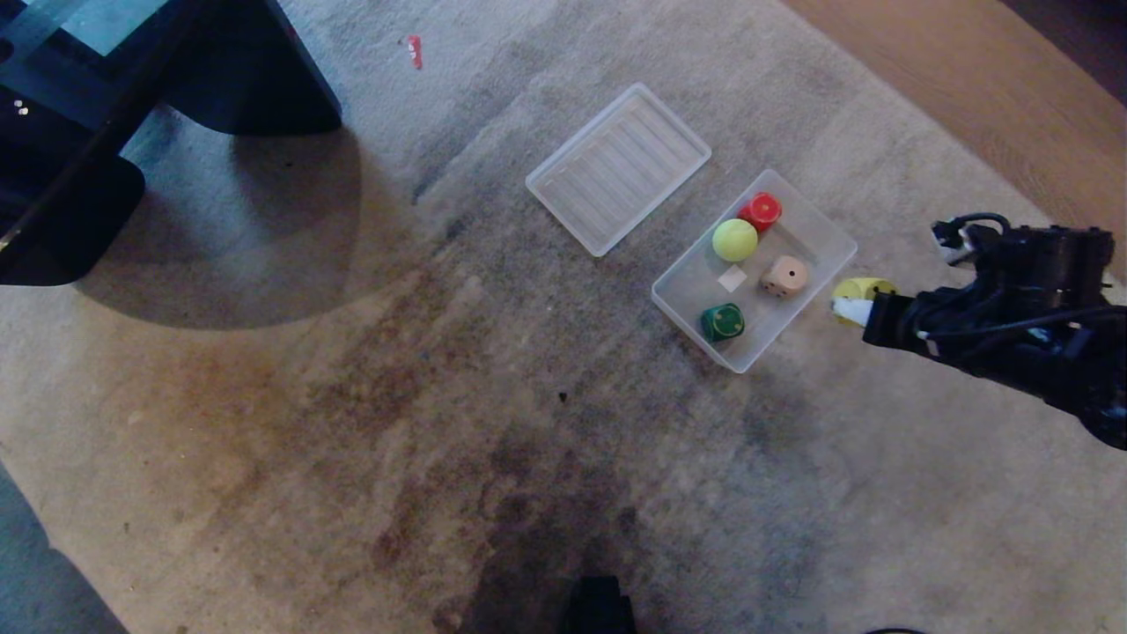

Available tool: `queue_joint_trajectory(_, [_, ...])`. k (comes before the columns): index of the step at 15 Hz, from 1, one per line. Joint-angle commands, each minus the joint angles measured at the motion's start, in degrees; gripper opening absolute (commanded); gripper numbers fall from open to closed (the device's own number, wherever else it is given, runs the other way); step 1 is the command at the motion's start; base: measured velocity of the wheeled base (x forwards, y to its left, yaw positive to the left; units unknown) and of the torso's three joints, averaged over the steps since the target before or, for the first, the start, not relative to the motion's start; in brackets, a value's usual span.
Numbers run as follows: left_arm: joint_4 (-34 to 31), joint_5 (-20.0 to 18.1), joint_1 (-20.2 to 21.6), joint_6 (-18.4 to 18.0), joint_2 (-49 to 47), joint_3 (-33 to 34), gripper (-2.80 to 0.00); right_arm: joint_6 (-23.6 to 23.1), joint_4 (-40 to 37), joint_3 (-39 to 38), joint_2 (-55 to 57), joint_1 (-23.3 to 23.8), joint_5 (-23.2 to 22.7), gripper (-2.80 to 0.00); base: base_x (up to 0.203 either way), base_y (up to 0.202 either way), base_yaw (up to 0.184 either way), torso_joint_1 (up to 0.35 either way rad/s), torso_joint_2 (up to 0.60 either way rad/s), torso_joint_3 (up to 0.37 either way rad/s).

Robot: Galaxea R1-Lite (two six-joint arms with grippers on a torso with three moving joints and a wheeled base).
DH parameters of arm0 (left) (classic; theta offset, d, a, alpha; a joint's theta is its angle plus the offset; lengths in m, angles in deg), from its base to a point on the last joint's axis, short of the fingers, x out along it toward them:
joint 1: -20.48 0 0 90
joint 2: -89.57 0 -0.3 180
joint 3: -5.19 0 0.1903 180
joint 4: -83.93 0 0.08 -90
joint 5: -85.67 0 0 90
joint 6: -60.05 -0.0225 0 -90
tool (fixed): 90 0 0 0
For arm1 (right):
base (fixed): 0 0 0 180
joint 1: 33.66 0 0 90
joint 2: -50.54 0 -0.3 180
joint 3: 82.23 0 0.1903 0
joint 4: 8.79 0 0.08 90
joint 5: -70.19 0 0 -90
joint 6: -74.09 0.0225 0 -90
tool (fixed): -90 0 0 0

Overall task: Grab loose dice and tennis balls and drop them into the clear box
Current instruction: Put the toys in the box, then pick up the ball on the table

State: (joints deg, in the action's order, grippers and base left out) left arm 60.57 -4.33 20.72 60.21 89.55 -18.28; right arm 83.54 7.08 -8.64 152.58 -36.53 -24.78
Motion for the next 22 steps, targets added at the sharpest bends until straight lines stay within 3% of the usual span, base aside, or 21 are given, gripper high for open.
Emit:
queue_joint_trajectory(1, [0.0, 0.0, 0.0, 0.0, -0.1, 0.0, -2.80, 0.5, 5.6, 8.0, 12.2, -2.2, -1.1, -2.80, 0.000, 0.000, 0.000, 0.000, 0.00, 0.000])
queue_joint_trajectory(6, [0.0, 0.0, 0.0, 0.0, -0.1, 0.0, -2.80, 0.6, 12.9, 11.5, 18.9, -4.9, -5.1, -2.80, 0.000, 0.000, 0.000, 0.000, 0.00, 0.000])
queue_joint_trajectory(7, [0.0, 0.0, 0.0, 0.0, 0.0, 0.0, -2.80, 0.1, 14.4, 11.8, 19.5, -5.4, -4.9, 0.00, 0.000, 0.000, 0.000, 0.000, 0.00, 0.000])
queue_joint_trajectory(12, [0.0, 0.0, 0.0, 0.0, 0.0, 0.0, -2.80, 0.2, 13.2, 10.6, 15.4, -5.0, -4.9, 0.00, 0.000, 0.000, 0.000, 0.000, 0.00, 0.000])
queue_joint_trajectory(16, [0.0, 0.0, 0.0, 0.0, 0.0, 0.0, -2.80, 0.2, 6.5, 4.1, 0.9, -3.5, -5.2, 0.00, 0.000, 0.000, 0.000, 0.000, 0.00, 0.000])
queue_joint_trajectory(17, [0.0, 0.0, 0.0, 0.0, 0.0, 0.0, -2.80, 0.2, 3.6, 1.4, -4.8, -2.7, -5.2, -2.80, 0.000, 0.000, 0.000, 0.000, 0.00, 0.000])
queue_joint_trajectory(20, [0.0, 0.0, 0.0, 0.0, 0.0, 0.0, -2.80, -1.7, -4.6, -11.5, -21.0, 0.5, -5.3, -2.80, 0.000, 0.000, 0.000, 0.000, 0.00, 0.000])
queue_joint_trajectory(22, [0.0, 0.0, 0.0, 0.0, 0.0, 0.0, -2.80, -6.4, -8.0, -23.4, -30.2, 3.8, -5.2, -2.80, 0.000, 0.000, 0.000, 0.000, 0.00, 0.000])
